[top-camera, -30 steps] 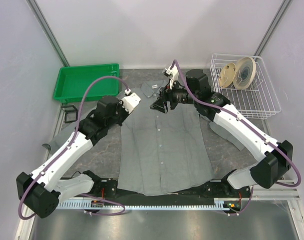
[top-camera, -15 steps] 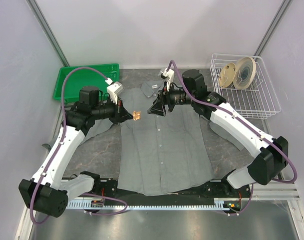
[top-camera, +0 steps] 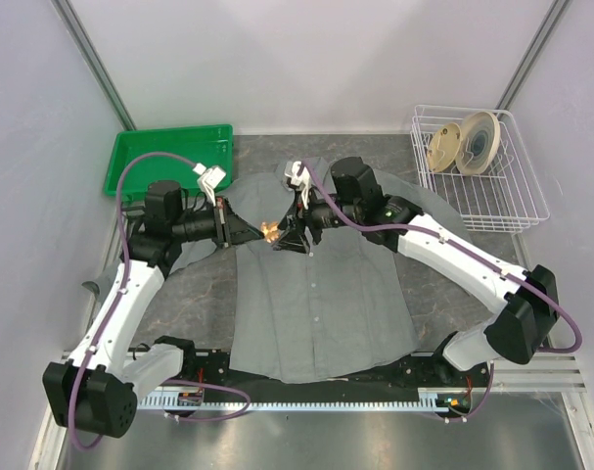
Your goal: Pin the brooch onto the clothing
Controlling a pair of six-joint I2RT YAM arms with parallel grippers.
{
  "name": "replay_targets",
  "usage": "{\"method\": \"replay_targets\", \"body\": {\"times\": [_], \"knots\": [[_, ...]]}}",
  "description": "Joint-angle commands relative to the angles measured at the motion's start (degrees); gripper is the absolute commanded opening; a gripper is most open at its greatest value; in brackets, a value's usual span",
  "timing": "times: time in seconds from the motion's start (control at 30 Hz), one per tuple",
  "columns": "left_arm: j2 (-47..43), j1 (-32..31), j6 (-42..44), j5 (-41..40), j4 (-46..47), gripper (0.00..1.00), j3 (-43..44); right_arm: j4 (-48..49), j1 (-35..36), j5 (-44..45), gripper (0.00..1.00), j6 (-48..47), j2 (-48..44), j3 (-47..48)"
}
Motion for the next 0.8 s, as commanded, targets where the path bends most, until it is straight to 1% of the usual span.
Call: {"method": "replay_targets", "body": {"times": [0.0,0.17,0.27,0.3,0.37,0.4,0.47,0.5,0.53,0.63,0.67,0.7,0.77], "knots": [[-2.4,0.8,-8.0,4.5,6.3,0.02,-1.6,1.6,0.2,1.9,0.58,-4.8,-1.5,0.1],[-3.5,0.9,-10.6,4.9,8.9,0.02,-2.9,-0.7,1.1,4.8,0.57,-8.4,-2.2,-0.1],[-3.9,0.9,-11.0,4.9,9.2,0.02,-3.4,-1.4,1.2,9.4,0.56,-10.1,-3.0,-1.1],[-3.9,0.9,-11.1,4.7,9.3,0.02,-3.7,-1.5,1.2,9.9,0.53,-10.4,-3.3,-1.3],[-4.3,0.9,-12.3,4.7,10.0,0.02,-4.1,-1.7,1.2,10.1,0.50,-10.9,-3.7,-1.4],[-4.5,0.9,-12.9,4.7,10.6,0.02,-4.7,-1.7,1.2,9.8,0.44,-10.7,-3.8,-1.4],[-4.6,0.9,-13.8,4.7,12.0,0.02,-5.1,-1.4,1.2,9.0,0.38,-10.6,-3.8,-1.1],[-4.5,0.9,-14.0,4.7,12.2,0.02,-5.3,-1.2,1.1,8.8,0.33,-10.5,-3.9,-1.0],[-4.5,0.9,-14.2,4.8,12.4,0.02,-5.4,-1.1,1.2,8.7,0.32,-10.5,-3.7,-0.7],[-4.6,0.9,-15.1,4.5,12.9,0.02,-5.6,-1.1,1.2,8.1,0.32,-10.6,-3.4,0.0],[-4.6,0.9,-15.7,4.5,13.0,0.02,-5.8,-1.2,1.2,7.9,0.32,-10.6,-3.3,0.1],[-4.6,0.9,-16.0,4.5,13.3,0.02,-6.1,-1.1,1.3,7.6,0.36,-10.8,-3.3,0.2],[-4.9,0.8,-17.5,4.5,14.9,0.02,-6.5,-1.1,1.2,7.5,0.36,-11.0,-3.3,0.0]]}}
